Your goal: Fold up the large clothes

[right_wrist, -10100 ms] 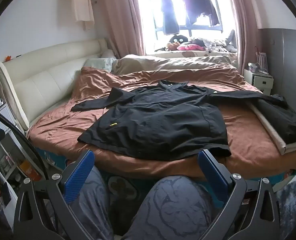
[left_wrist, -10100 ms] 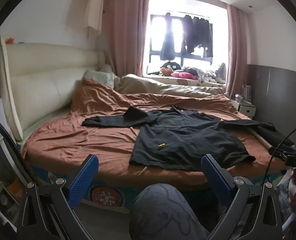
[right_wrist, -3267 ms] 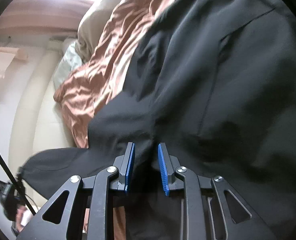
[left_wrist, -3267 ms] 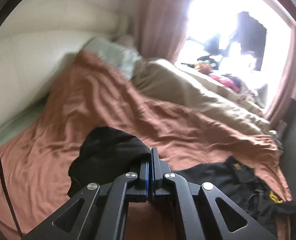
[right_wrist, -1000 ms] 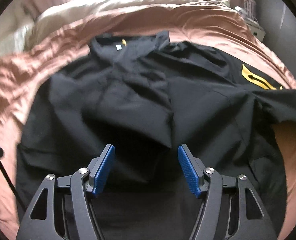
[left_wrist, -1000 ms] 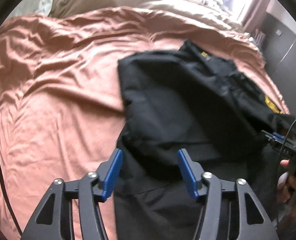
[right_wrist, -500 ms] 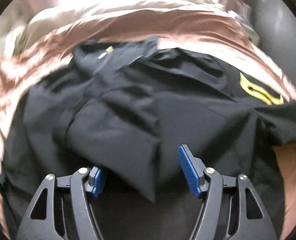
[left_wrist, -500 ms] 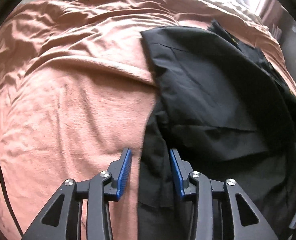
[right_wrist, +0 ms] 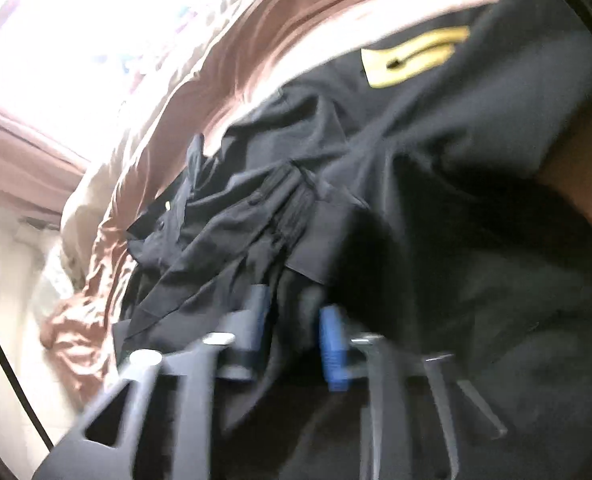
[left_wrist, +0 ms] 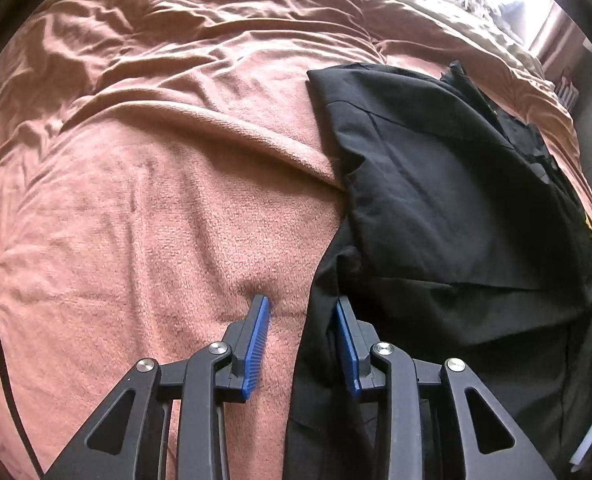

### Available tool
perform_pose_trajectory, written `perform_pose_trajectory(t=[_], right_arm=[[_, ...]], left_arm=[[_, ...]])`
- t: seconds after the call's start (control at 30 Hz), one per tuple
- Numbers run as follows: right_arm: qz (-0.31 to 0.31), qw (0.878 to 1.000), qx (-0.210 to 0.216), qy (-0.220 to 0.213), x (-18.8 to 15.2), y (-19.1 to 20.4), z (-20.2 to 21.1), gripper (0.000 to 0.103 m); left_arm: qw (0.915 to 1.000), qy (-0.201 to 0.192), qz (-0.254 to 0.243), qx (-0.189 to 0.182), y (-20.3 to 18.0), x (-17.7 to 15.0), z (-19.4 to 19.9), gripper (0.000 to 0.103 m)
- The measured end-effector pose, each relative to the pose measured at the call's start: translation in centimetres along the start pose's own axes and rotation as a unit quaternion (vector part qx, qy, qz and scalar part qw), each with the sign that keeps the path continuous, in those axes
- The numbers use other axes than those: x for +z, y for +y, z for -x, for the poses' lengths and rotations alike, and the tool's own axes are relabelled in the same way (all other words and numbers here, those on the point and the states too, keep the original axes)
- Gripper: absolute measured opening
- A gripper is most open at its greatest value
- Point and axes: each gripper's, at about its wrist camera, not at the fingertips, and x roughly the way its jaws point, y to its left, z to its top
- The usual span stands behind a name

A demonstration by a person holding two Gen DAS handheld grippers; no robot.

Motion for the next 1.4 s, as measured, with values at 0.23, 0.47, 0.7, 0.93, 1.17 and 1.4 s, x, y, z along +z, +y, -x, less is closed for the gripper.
perform_pose_trajectory(t=[0.23,0.47,0.7,0.93,1.17,1.4], right_arm=[[0.001,0.998,-0.017,-0.054,0.2,-1.1,1.8,0.0],[-0.004,0.997,-0.059,-0.05,-1.0,-1.5,1.0,0.001],[0.0,0.999,-0.006,-0.035,0.3,-0.3,2.0,0.041],[0.01,0.998,0.044,-0.049,0.3,-2.2,7.2,0.087],[0.045,0.994,0.003,-0.104,2.4,-6.2,14.3,0.087],[0.026,0.991,-0.014,-0.127,5.9,-10.7,18.9,0.077]], left_arm=[[1.0,0.0,0.002,0.001,0.2,0.2,0.0,0.036],[0.9999,-0.002,0.006,0.01,0.1,0.2,-0.2,0.036],[0.9998,0.012,-0.001,-0.013,-1.5,-1.0,2.3,0.037],[0.9993,-0.017,-0.014,-0.03,-3.6,-2.1,7.1,0.054],[0.9981,-0.032,-0.032,-0.042,-7.2,-2.4,10.4,0.054],[0.9959,-0.04,-0.053,-0.062,-11.7,-2.9,12.4,0.055]])
